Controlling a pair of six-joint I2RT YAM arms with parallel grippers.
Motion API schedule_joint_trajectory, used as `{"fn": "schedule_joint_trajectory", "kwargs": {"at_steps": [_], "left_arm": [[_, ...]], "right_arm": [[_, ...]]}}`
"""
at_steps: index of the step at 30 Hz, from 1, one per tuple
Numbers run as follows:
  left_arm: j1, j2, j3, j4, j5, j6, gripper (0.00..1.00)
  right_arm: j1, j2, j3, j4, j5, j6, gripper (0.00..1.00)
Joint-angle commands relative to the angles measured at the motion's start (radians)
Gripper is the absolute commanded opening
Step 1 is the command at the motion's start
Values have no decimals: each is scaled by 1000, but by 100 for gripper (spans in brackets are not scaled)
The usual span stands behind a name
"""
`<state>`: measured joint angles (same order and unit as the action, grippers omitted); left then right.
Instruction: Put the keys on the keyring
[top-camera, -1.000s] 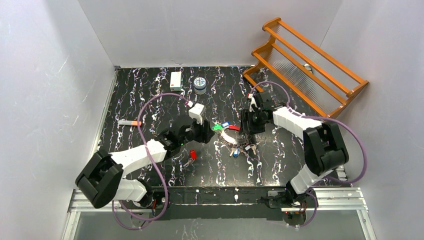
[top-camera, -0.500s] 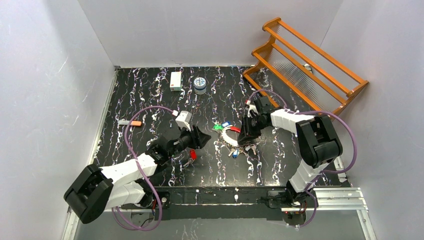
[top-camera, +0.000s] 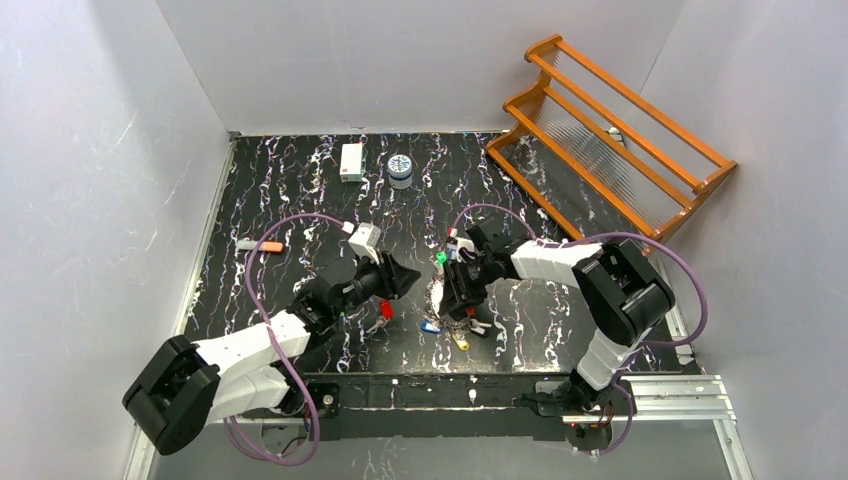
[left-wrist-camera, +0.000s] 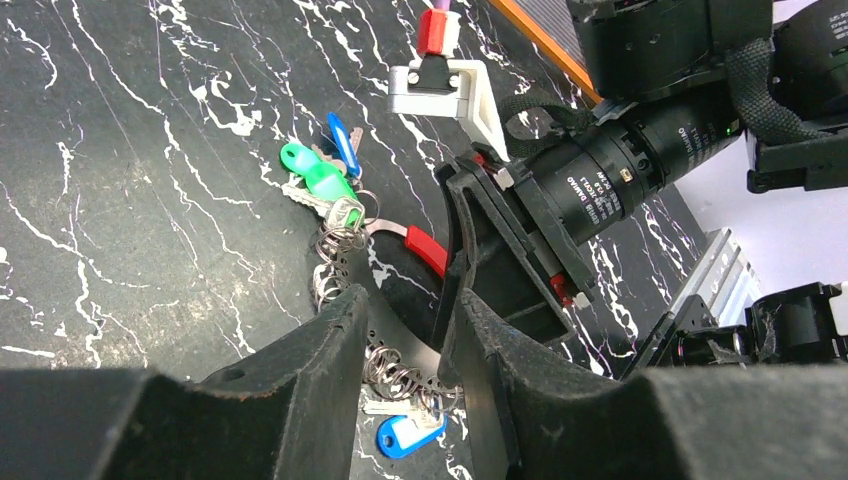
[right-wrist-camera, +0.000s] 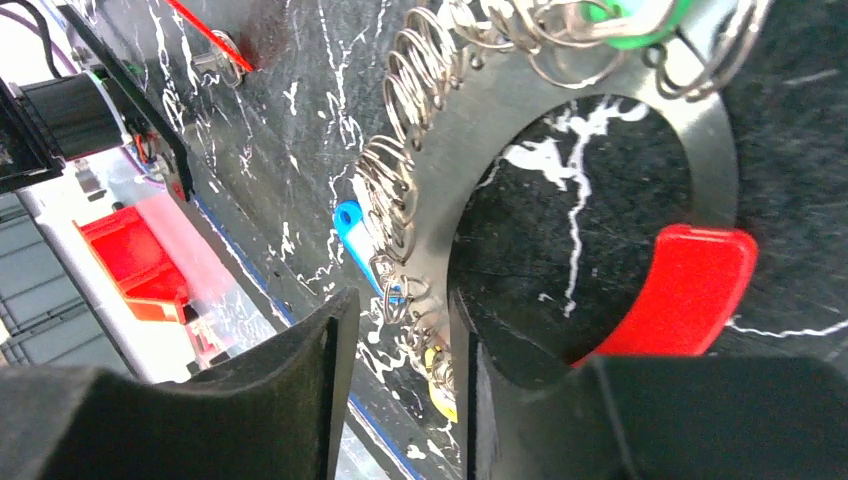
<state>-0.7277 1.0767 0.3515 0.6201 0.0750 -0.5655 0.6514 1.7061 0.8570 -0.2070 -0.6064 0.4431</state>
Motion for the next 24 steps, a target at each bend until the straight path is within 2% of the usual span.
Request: {"fn": "schedule_joint_trajectory", "kwargs": {"at_steps": [1, 4, 10, 18, 24], "left_arm": [[7, -33, -20, 7, 17, 13, 36], [7, -38, -31, 4, 26, 12, 36], [7, -16, -43, 4, 61, 6, 35], [7, 69, -46, 24, 168, 3, 33], [6, 126, -65, 48, 230, 2, 33]], "right_arm": [[9, -48, 46, 21, 4, 23, 50], [9, -94, 57, -18, 56, -18, 52], [9, -134, 71, -67, 116, -112, 51], [13, -73, 75, -41, 20, -196, 40], [16, -31, 98, -18, -18, -231, 38]]}}
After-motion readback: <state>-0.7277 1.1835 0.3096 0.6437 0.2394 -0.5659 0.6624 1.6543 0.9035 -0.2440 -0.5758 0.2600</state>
